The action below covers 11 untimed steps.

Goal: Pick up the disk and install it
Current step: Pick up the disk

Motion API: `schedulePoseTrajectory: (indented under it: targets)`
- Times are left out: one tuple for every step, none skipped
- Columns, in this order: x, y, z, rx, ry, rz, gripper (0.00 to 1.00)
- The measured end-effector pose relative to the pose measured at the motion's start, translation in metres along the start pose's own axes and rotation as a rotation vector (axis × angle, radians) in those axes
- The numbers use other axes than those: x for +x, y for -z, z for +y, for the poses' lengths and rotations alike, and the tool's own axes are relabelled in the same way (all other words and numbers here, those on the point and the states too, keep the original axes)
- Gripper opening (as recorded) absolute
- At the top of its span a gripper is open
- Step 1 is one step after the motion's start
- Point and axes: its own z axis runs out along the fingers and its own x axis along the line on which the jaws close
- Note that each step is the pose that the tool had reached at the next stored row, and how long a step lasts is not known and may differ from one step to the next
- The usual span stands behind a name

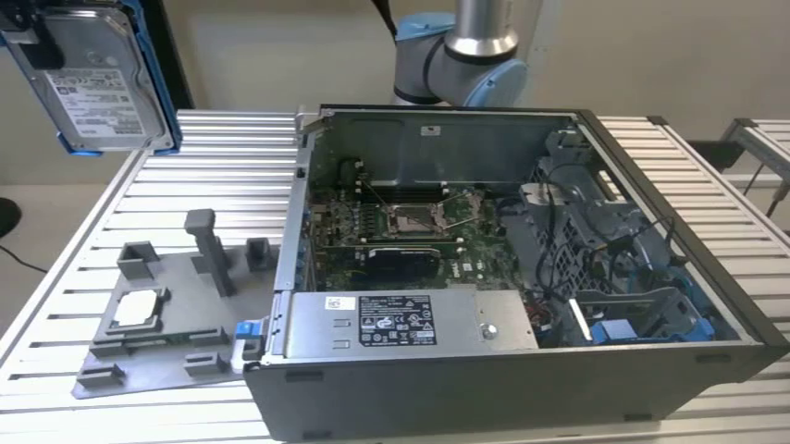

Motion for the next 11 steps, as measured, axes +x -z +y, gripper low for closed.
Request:
schedulePoseTrajectory:
  targets:
    - [0.0002, 0.0, -0.0026, 0.0, 0.0, 0.0, 0.0]
    - [0.0003, 0.0001, -0.0053, -0.0001, 0.0, 0.0001, 0.0]
    - [0.0005, 0.0001, -0.008, -0.0001, 0.0, 0.0, 0.0]
    - [0.0007, 0.0001, -0.0108, 0.0, 0.0, 0.0, 0.0]
    - [0.0009, 0.0002, -0.014, -0.0001, 0.0, 0.0001, 0.0]
    - [0.001, 0.0002, -0.0166, -0.0001, 0.0, 0.0001, 0.0]
    - [0.0012, 0.0002, -0.0194, 0.0, 0.0, 0.0, 0.0]
    - [0.0014, 0.0002, -0.0223, -0.0001, 0.0, 0.0, 0.0]
    - [0.0015, 0.0002, -0.025, -0.0001, 0.0, 0.0001, 0.0]
    - [0.0017, 0.0002, -0.0276, 0.0, 0.0, 0.0, 0.0]
    - [0.0018, 0.0003, -0.0302, -0.0001, 0.0, 0.0, 0.0]
